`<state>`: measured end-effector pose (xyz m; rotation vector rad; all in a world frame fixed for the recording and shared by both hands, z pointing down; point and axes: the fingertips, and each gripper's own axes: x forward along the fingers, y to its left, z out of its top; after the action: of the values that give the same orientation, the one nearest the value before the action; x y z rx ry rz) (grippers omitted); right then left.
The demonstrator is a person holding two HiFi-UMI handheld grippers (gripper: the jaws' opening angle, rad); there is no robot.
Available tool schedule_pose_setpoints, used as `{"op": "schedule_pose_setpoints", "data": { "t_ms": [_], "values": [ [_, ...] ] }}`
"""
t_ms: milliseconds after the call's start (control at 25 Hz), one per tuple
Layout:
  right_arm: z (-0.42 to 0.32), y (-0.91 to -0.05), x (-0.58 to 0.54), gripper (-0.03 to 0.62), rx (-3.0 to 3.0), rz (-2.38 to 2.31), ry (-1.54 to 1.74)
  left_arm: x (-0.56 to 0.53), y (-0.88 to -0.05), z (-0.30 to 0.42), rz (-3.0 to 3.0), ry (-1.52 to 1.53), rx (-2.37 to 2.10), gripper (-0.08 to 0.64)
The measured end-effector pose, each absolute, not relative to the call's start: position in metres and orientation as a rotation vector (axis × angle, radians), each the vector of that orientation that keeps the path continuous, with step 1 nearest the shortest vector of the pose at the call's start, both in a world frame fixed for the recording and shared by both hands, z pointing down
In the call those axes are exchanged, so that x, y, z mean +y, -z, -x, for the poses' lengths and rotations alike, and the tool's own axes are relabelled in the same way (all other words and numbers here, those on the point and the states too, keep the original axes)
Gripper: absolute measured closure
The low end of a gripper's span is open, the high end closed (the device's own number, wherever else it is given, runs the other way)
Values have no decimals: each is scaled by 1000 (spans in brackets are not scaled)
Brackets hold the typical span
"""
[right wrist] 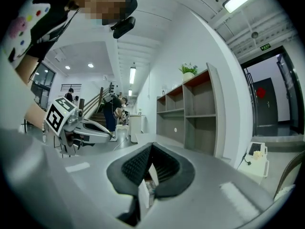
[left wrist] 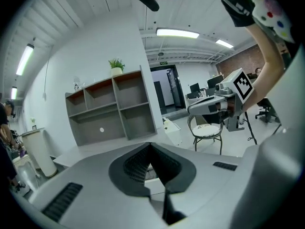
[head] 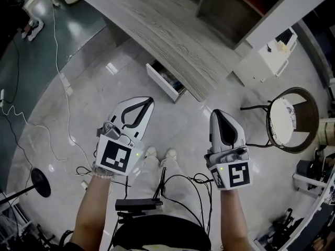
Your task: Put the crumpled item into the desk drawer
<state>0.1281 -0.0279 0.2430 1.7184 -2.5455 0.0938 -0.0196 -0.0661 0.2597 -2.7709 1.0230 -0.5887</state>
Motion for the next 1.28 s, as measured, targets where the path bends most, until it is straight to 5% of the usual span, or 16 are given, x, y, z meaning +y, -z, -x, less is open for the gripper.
{"op": "schedule_pose_setpoints", "data": {
  "t_ms": [1280],
  "values": [
    [-91,-136,17,583,-2633,-1678,103,3,-146,73,2699,392,1166,552]
  ]
}}
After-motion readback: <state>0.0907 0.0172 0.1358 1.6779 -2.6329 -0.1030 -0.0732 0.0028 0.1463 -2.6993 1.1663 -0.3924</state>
